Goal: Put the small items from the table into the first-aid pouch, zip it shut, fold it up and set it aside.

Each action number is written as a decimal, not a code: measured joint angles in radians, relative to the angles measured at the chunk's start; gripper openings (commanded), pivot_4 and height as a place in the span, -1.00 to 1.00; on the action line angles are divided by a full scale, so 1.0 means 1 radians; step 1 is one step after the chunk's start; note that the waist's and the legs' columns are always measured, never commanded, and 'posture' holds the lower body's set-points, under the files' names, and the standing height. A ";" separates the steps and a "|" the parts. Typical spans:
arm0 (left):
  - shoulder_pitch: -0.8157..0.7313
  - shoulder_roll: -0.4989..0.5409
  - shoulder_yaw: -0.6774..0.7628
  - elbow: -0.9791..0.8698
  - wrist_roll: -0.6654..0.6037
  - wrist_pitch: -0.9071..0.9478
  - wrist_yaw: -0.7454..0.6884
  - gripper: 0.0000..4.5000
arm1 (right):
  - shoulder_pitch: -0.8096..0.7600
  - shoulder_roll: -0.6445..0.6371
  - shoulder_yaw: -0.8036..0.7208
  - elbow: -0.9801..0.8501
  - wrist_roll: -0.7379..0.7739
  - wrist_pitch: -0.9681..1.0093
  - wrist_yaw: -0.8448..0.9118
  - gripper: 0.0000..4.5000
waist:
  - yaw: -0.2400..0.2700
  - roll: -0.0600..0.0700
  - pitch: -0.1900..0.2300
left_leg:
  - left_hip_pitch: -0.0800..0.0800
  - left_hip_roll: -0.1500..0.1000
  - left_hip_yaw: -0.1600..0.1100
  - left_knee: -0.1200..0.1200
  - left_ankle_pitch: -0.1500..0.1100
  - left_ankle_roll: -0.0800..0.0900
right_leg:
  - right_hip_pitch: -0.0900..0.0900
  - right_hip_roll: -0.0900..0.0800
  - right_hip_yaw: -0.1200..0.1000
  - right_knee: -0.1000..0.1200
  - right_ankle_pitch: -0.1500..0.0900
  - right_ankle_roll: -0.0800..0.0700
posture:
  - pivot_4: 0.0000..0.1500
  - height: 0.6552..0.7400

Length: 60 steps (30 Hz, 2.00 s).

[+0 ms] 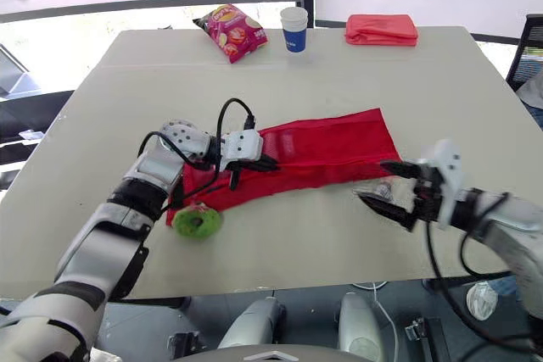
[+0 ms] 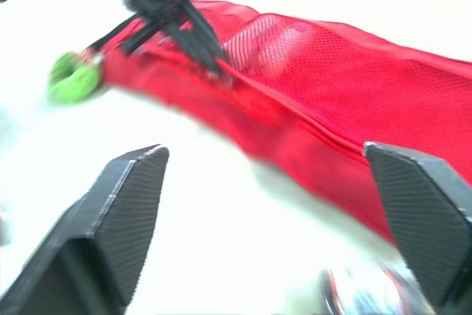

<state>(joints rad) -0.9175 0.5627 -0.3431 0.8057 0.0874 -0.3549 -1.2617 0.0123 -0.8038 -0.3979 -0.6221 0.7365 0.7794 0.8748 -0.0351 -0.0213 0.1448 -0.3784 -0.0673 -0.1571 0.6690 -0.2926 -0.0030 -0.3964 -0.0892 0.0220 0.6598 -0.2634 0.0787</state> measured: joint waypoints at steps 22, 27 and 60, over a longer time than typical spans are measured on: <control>0.209 -0.133 0.115 -0.562 0.012 0.712 0.375 0.71 | 0.186 -0.113 -0.300 -0.135 0.149 0.027 -0.037 1.00 | 0.022 -0.001 0.000 | 0.000 0.001 -0.001 0.002 0.000 0.000 | 0.001 -0.001 0.001 0.000 0.000 0.000 | 1.00 1.00; 0.199 -0.156 0.096 -0.528 0.031 0.661 0.423 0.20 | 0.193 -0.118 -0.315 -0.135 0.149 0.022 -0.040 1.00 | 0.026 -0.001 0.000 | 0.000 0.000 0.000 0.002 0.000 0.000 | 0.001 -0.001 0.001 0.000 0.000 0.000 | 1.00 1.00; 0.239 -0.148 0.059 -0.517 -0.034 0.516 0.303 -0.99 | 0.732 0.046 -0.580 -0.142 0.142 0.087 -0.119 1.00 | 0.026 -0.001 0.000 | 0.001 0.000 0.004 0.001 -0.001 0.001 | 0.002 0.000 0.001 -0.001 0.000 0.001 | 1.00 1.00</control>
<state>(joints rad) -0.6788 0.4149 -0.2842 0.2885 0.0535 0.1607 -0.9588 0.7440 -0.7582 -0.9779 -0.7643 0.8784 0.8668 0.7556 -0.0091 -0.0223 0.1450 -0.3775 -0.0668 -0.1532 0.6696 -0.2934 -0.0017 -0.3940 -0.0895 0.0229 0.6589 -0.2634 0.0794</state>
